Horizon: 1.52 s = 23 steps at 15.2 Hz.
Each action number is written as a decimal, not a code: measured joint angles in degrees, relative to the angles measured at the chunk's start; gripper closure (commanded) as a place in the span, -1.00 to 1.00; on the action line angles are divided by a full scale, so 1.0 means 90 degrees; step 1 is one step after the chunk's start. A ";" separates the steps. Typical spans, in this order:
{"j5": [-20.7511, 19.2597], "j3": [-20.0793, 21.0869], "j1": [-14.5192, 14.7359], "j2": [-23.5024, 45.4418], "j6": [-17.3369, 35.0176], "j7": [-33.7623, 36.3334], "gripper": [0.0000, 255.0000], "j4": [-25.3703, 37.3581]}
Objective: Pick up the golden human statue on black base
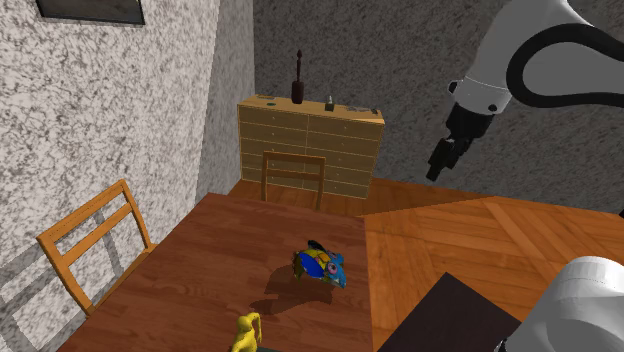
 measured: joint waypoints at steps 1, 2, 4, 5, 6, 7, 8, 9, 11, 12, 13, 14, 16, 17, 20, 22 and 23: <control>0.0000 0.0000 0.0000 0.0000 0.0000 0.0000 -1.00 0.0000; 0.0035 0.0054 0.0019 0.0054 0.0059 0.0060 -1.00 -0.0021; 0.0135 0.0212 0.0076 0.0221 0.0266 0.0236 -1.00 -0.0116; 0.0210 0.0330 0.0120 0.0291 0.0317 0.0364 -1.00 -0.0126; 0.0289 0.0460 0.0165 0.0407 0.0450 0.0506 -1.00 -0.0174; 0.0352 0.0564 0.0202 0.0490 0.0574 0.0622 -1.00 -0.0243; 0.0414 0.0659 0.0241 0.0527 0.0653 0.0728 -1.00 -0.0311; 0.0472 0.0767 0.0273 0.0684 0.0799 0.0843 -1.00 -0.0328; 0.0600 0.1016 0.0350 0.1001 0.1041 0.1109 -1.00 -0.0306; 0.0651 0.1113 0.0383 0.1102 0.1141 0.1216 -1.00 -0.0330; 0.0710 0.1224 0.0424 0.1196 0.1290 0.1336 -1.00 -0.0411; 0.0760 0.1366 0.0452 0.1431 0.1464 0.1484 -1.00 -0.0371; 0.0844 0.1591 0.0513 0.1729 0.1641 0.1738 -1.00 -0.0297; 0.0875 0.1699 0.0537 0.1894 0.1785 0.1855 -1.00 -0.0302; 0.0925 0.2044 0.0596 0.2462 0.2071 0.2255 -1.00 -0.0084; 0.0912 0.2254 0.0614 0.2875 0.2324 0.2503 -1.00 0.0026; 0.0895 0.2346 0.0622 0.3064 0.2407 0.2622 -1.00 0.0110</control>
